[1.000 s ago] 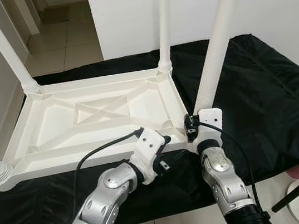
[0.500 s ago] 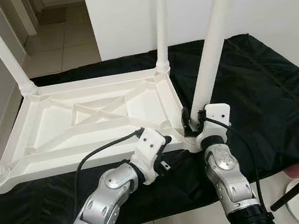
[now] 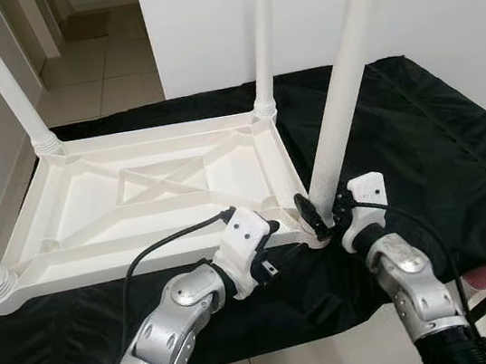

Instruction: Building children table

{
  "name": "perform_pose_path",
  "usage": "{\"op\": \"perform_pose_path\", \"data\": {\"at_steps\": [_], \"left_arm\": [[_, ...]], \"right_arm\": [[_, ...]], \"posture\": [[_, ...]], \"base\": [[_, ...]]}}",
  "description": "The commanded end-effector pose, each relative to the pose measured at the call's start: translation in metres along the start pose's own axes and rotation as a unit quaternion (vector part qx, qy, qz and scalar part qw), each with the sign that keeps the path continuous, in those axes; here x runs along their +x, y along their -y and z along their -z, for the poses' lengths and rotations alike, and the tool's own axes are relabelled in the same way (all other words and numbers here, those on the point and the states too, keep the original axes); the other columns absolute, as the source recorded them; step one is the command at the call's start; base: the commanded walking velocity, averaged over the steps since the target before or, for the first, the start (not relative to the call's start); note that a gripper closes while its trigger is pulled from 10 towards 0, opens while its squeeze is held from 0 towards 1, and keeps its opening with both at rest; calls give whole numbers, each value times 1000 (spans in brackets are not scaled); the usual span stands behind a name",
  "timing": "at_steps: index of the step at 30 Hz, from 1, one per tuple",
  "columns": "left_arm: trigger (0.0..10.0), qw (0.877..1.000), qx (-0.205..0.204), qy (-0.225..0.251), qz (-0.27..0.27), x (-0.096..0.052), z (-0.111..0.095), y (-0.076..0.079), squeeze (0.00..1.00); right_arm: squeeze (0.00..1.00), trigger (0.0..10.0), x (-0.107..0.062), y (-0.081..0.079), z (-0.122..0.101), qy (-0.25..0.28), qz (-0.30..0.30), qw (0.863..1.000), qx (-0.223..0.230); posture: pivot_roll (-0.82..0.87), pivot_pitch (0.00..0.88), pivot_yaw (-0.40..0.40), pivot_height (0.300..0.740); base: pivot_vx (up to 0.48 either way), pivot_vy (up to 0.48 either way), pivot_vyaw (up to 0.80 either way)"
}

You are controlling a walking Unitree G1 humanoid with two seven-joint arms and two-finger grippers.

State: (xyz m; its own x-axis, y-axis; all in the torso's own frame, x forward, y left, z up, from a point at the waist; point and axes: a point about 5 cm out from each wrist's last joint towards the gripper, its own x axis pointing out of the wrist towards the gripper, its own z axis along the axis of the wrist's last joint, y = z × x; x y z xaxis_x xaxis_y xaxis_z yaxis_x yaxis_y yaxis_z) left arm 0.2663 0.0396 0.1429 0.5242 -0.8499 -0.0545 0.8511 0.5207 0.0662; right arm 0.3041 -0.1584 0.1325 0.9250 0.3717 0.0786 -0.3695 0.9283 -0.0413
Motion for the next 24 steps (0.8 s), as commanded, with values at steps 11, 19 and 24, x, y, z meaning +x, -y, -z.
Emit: {"op": "perform_pose_path", "data": {"at_steps": [11, 19, 24], "left_arm": [[10000, 999, 10, -6, 44, 1, 1, 2, 0], [10000, 999, 13, -5, 35, 0, 0, -1, 0], [10000, 999, 12, -5, 34, 0, 1, 0, 0]], "right_arm": [[0, 196, 21, 2, 1, -28, -120, 991, -47], [0, 0, 26, 2, 7, -43, -153, 986, -54], [0, 10000, 23, 6, 11, -46, -148, 987, -35]], "posture": [[-52, 0, 12, 740], [-38, 0, 1, 740], [-41, 0, -2, 740]], "base": [[0, 0, 0], [0, 0, 0], [0, 0, 0]]}}
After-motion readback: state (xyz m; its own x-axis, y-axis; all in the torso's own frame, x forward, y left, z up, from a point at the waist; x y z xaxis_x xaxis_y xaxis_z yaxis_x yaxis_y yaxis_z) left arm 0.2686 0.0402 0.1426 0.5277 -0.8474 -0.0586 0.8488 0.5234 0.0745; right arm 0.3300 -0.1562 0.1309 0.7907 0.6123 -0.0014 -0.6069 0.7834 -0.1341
